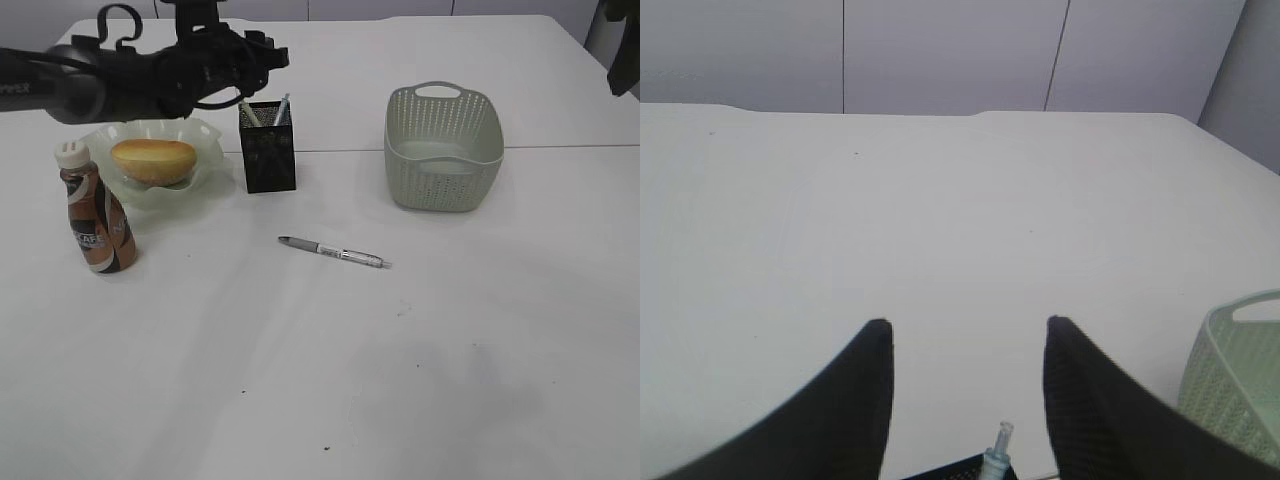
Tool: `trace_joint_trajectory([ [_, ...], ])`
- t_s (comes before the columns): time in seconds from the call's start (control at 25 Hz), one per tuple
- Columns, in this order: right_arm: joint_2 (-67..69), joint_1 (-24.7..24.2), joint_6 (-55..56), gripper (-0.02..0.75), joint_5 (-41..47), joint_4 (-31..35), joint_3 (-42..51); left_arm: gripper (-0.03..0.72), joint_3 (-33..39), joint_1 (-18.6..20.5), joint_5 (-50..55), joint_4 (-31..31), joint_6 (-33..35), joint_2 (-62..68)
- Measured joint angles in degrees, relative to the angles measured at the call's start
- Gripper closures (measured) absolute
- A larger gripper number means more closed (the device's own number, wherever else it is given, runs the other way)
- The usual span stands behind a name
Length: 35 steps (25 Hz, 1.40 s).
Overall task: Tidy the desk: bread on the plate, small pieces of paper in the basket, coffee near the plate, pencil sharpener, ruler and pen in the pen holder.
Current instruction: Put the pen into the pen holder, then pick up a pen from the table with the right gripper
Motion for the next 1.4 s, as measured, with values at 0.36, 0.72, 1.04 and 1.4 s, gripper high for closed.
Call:
trace_joint_trajectory([
  [0.36,0.00,0.12,-15.31,0.372,0.00,9.58,0.00,0.323,0.00,1.65,18.33,0.13,0.00,-9.73],
  [0.72,3.24,6.15,-14.60,0.372,0.00,11.01,-4.49,0.321,0.00,3.10,44.63,3.34,0.00,-21.86],
  [1.04,10.89,14.04,-11.62,0.372,0.00,11.58,-15.44,0.321,-0.37,4.09,70.34,9.57,0.00,-30.10],
  [1.4,17.61,16.87,-16.29,0.372,0.00,11.89,-17.58,0.321,-1.76,4.09,87.61,10.24,0.00,-32.21],
])
